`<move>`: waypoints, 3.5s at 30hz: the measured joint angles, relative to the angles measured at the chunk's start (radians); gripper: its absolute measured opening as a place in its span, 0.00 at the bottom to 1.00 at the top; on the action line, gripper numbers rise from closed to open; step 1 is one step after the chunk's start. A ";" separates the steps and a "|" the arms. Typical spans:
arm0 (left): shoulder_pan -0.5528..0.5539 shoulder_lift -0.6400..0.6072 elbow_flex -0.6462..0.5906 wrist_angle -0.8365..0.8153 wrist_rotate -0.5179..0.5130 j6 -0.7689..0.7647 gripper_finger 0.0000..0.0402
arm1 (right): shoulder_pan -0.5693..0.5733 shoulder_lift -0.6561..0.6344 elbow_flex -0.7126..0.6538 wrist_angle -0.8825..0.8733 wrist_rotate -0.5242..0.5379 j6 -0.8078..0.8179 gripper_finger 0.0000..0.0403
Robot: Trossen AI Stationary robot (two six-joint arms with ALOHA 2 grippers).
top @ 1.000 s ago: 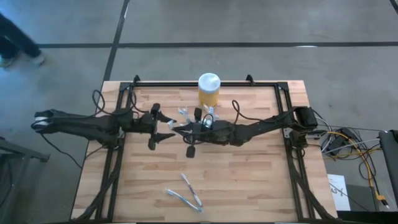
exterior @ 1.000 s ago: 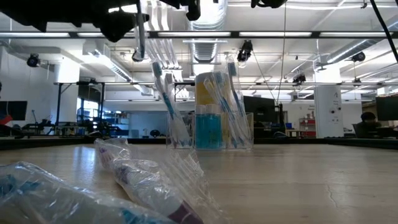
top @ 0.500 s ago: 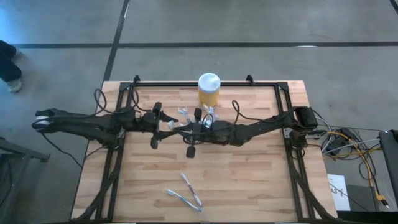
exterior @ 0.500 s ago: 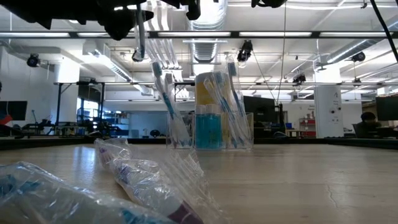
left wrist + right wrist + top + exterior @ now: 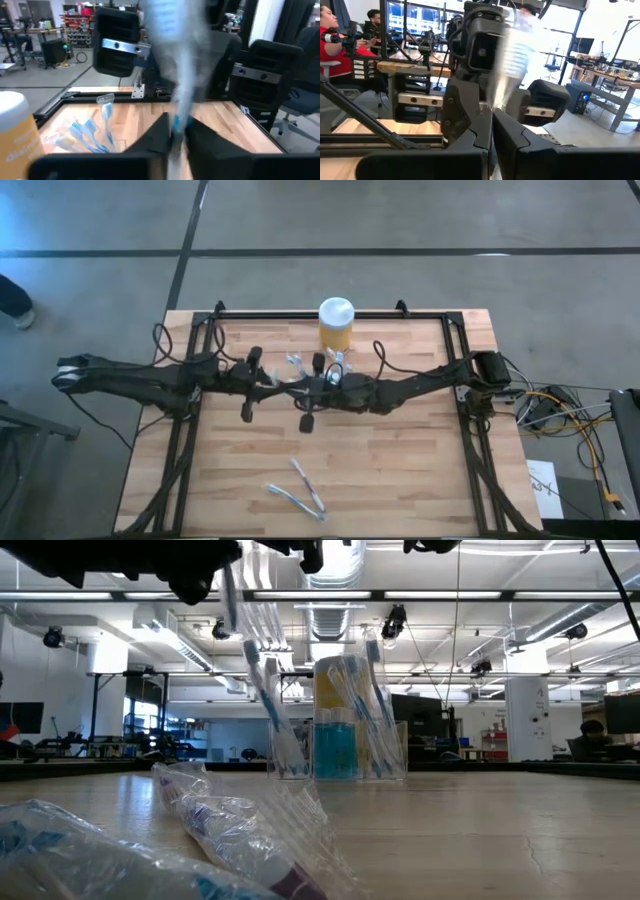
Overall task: Pick & Place toothbrushing station
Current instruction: Put the blue toothbrush into the transparent organizer
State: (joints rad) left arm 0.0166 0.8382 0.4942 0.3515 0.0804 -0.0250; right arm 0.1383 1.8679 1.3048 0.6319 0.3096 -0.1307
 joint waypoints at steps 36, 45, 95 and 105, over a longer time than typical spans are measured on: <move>0.000 -0.824 -0.077 -0.540 -0.001 -0.085 0.06 | 0.073 -0.700 -0.464 -0.330 -0.134 0.152 0.02; 0.001 -0.787 -0.209 -0.396 -0.064 -0.092 0.06 | 0.114 -0.892 -0.945 0.127 -0.055 0.260 0.02; 0.000 -0.818 -0.274 -0.456 0.021 -0.069 0.06 | 0.123 -1.814 -1.296 -0.467 0.118 0.317 0.02; -0.001 -0.464 -0.358 0.035 0.087 -0.144 0.06 | 0.122 -1.857 -1.296 -0.499 0.122 0.324 0.02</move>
State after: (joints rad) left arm 0.0157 0.3743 0.1360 0.3870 0.1670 -0.1686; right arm 0.2607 0.0107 0.0090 0.1327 0.4316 0.1934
